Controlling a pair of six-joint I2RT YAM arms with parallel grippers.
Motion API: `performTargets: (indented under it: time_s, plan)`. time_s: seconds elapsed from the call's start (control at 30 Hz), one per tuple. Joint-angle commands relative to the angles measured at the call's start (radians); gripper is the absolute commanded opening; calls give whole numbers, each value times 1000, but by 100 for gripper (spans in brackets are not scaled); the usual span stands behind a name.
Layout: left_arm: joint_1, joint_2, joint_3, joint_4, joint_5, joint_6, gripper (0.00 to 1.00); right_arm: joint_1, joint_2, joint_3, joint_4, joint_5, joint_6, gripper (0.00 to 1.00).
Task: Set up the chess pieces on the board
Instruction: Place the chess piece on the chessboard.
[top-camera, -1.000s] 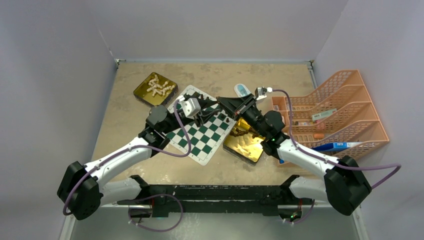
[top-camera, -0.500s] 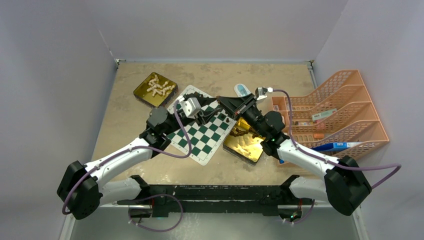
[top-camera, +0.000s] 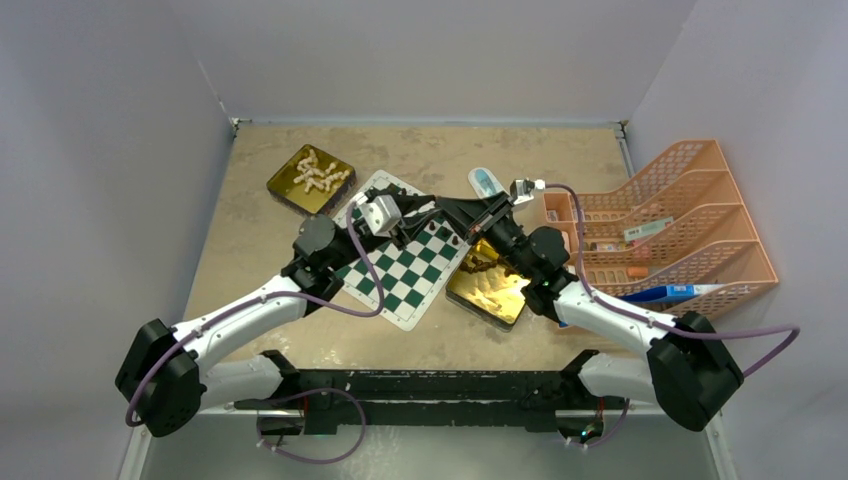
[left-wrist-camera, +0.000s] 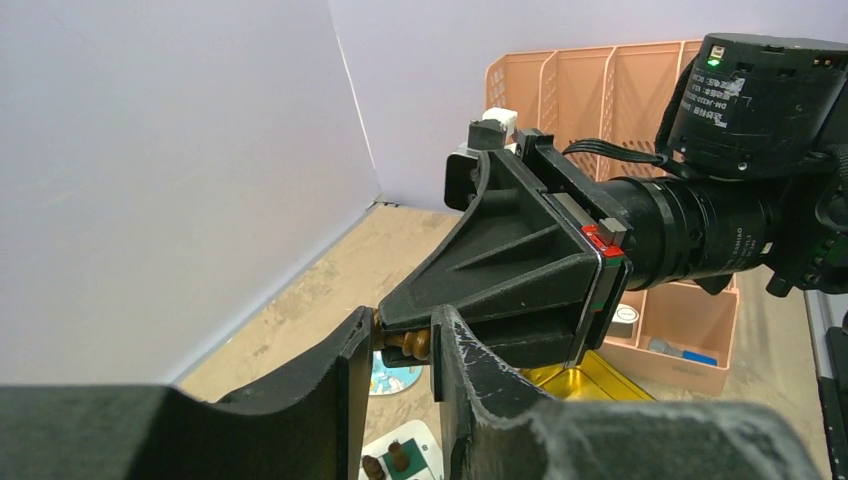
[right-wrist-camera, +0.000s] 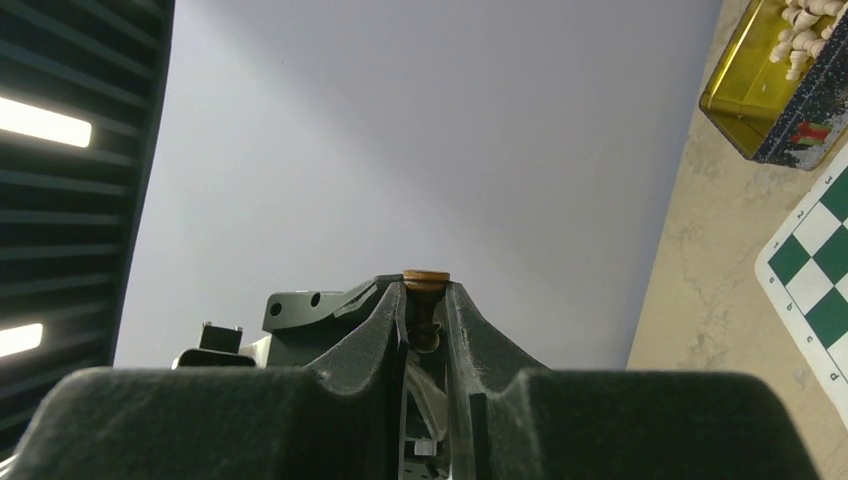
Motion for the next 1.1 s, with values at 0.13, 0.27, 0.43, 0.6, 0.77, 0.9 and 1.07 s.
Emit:
performTargets:
  time_s: [0.13, 0.27, 0.43, 0.6, 0.77, 0.9, 1.07]
  plan:
    - [-2, -17, -12, 8, 11, 18, 33, 14, -2, -4, 83, -25, 23, 9]
    - [-2, -27, -33, 6, 29, -5, 40, 14, 1, 10, 84, -23, 23, 9]
    - [-2, -23, -44, 4, -10, 10, 44, 14, 13, 12, 95, -33, 21, 9]
    - [-2, -8, -19, 18, -16, 19, 43, 14, 12, -5, 103, -33, 24, 9]
    - [-2, 12, -2, 20, -9, 13, 39, 14, 8, -19, 111, -34, 26, 9]
    - [-3, 11, -7, 23, -10, 5, 30, 14, -3, -20, 97, -29, 13, 9]
    - [-3, -4, -11, 7, -12, -3, 13, 14, -8, -40, 98, -31, 12, 9]
